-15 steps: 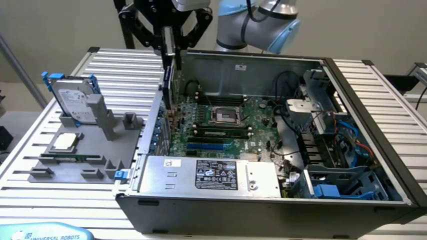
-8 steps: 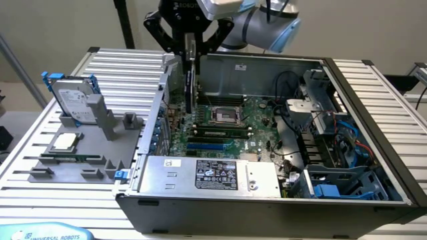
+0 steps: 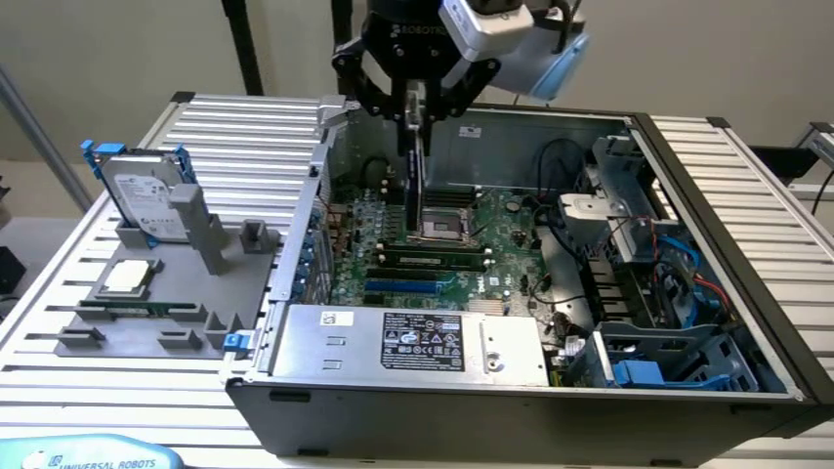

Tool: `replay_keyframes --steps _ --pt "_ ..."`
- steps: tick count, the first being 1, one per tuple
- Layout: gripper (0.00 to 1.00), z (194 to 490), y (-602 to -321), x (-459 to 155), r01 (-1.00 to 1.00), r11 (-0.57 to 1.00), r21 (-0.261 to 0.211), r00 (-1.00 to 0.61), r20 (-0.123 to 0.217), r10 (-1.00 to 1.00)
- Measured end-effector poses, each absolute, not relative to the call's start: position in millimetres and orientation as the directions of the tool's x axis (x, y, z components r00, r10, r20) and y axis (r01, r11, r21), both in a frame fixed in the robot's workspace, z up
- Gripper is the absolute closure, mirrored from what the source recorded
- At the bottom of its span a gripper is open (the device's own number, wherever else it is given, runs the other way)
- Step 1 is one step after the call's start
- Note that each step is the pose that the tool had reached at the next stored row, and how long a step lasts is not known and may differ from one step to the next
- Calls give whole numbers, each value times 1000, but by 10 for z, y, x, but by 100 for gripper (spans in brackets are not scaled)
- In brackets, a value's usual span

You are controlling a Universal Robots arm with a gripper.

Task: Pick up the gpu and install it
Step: 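Pick up the gpu and move the gpu toward the slot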

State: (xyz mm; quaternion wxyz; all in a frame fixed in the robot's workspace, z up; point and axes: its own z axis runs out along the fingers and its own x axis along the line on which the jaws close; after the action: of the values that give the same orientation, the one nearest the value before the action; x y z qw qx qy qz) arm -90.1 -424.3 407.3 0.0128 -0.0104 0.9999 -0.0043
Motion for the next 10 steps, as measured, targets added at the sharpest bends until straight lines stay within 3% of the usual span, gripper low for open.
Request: replay_keyframes --steps 10 --pt "73 3894 -4193 -447 -21 1000 -11 -1000 -21 -21"
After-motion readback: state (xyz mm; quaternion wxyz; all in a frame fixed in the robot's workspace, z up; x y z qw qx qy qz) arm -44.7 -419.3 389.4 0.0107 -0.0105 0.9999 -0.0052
